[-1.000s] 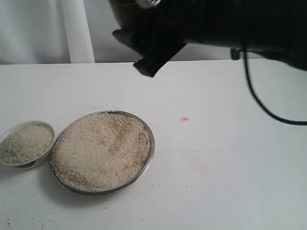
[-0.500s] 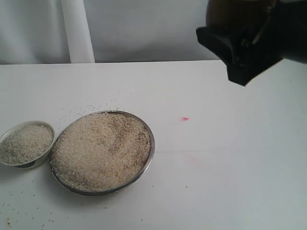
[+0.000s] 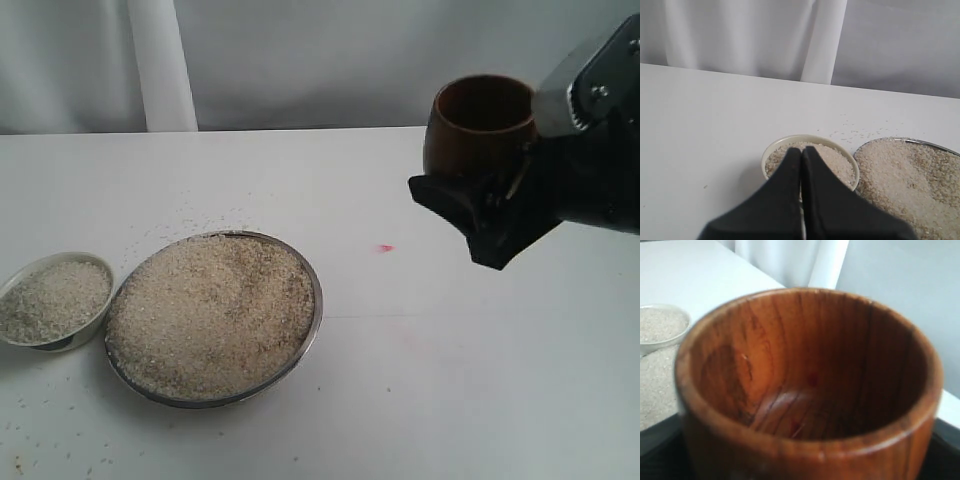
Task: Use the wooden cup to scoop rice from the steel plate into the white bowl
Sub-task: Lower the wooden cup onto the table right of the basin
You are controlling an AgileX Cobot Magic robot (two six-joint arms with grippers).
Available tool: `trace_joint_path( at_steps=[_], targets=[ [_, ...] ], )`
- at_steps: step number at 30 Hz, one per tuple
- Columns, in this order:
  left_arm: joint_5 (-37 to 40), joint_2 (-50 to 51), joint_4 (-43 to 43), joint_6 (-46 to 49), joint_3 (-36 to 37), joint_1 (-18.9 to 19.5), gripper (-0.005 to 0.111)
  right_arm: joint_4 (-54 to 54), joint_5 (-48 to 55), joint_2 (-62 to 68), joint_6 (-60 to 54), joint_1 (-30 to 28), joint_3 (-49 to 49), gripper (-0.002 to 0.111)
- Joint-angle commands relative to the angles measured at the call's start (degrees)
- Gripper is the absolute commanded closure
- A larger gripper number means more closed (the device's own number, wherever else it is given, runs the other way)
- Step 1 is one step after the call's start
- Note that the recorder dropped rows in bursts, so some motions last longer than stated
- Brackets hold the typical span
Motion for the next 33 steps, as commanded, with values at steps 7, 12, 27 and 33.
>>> trace_joint_path(
  at_steps=[7,12,27,33],
  targets=[
    [-0.29,0.01,-0.04,-0.25,0.11,-0.09,0.107,0.72,16.34,8.78,-0.59,-10.58,1.37,0.108],
    [-0.29,0.01,-0.04,-0.25,0.11,-0.09,0.107,0.72,22.62,13.21,-0.59,-13.69,2.32,0.108],
    [-0.29,0.01,-0.04,-0.25,0.11,-0.09,0.107,-7.48,9.31,32.95,-0.59,-4.15,-6.95,0.108],
    [-0.29,0.01,-0.04,-0.25,0.11,-0.09,0.107,-9.05,7.94,37.09,-0.59,-3.41,-9.64,0.108]
  ],
)
